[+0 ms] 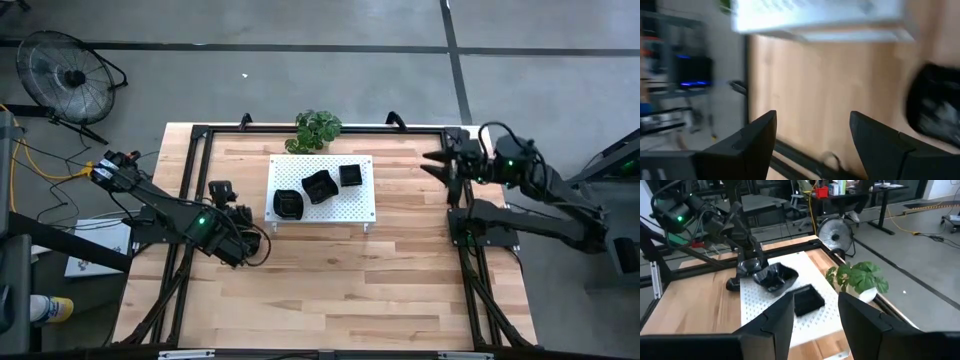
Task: Pick & Place Mini shaped plates
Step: Stack the leaf shaped plate on top of the leaf shaped plates on the shelf
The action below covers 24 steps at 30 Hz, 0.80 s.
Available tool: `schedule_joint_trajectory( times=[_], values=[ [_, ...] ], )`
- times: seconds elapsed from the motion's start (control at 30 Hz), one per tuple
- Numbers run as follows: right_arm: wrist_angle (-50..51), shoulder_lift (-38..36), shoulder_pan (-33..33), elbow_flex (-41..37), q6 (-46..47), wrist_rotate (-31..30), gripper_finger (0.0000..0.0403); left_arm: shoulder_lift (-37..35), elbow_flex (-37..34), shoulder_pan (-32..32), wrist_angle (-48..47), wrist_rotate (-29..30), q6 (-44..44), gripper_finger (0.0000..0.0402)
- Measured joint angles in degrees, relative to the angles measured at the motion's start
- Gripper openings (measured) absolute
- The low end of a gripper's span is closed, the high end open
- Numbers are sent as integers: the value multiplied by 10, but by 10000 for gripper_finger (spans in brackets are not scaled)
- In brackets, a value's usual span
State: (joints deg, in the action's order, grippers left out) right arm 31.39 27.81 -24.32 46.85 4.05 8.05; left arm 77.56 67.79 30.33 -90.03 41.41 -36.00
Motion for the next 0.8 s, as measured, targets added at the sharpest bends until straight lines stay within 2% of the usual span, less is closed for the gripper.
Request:
schedule_joint_trajectory(
  times=[0.1,0.27,0.43,0.53,0.67,0.8],
  values=[
    [-17,-43,0,-48,7,11,149,2,0,0,12,-69,26,246],
    [-51,-100,0,-113,25,61,149,15,0,0,72,-152,94,246],
    [-58,-134,0,-152,35,76,149,26,-1,0,138,-221,98,246],
    [-57,-146,0,-164,36,78,149,29,-30,0,170,-273,96,246],
    [-55,-153,0,-168,37,90,149,30,-89,0,207,-305,81,246],
    [-54,-155,0,-168,41,92,149,30,-120,0,235,-319,57,246]
  ],
)
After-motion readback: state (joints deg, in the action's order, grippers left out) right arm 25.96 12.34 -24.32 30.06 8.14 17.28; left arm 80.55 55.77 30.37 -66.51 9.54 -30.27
